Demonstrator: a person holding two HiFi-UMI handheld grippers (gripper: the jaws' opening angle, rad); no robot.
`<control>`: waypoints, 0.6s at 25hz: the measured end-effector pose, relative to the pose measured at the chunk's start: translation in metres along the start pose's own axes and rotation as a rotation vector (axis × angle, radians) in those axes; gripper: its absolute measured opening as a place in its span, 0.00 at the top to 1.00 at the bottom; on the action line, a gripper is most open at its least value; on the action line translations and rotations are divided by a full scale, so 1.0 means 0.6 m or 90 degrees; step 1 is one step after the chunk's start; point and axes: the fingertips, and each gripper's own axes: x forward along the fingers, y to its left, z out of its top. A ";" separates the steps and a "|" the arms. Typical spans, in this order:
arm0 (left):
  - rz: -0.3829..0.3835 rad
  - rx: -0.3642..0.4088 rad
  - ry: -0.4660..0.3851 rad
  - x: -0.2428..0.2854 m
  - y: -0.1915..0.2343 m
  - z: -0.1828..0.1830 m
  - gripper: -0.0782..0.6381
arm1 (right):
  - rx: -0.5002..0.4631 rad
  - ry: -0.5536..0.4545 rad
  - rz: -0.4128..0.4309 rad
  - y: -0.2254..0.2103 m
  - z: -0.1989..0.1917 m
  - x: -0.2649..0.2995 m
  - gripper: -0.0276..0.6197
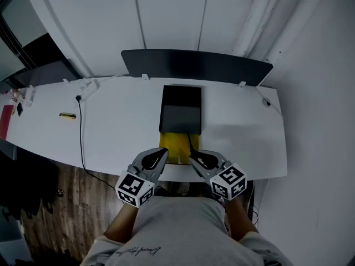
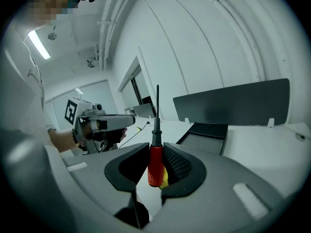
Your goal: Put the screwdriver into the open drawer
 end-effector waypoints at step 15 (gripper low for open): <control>-0.047 0.002 0.021 0.027 0.080 0.012 0.89 | -0.012 0.036 -0.055 -0.017 0.021 0.062 0.79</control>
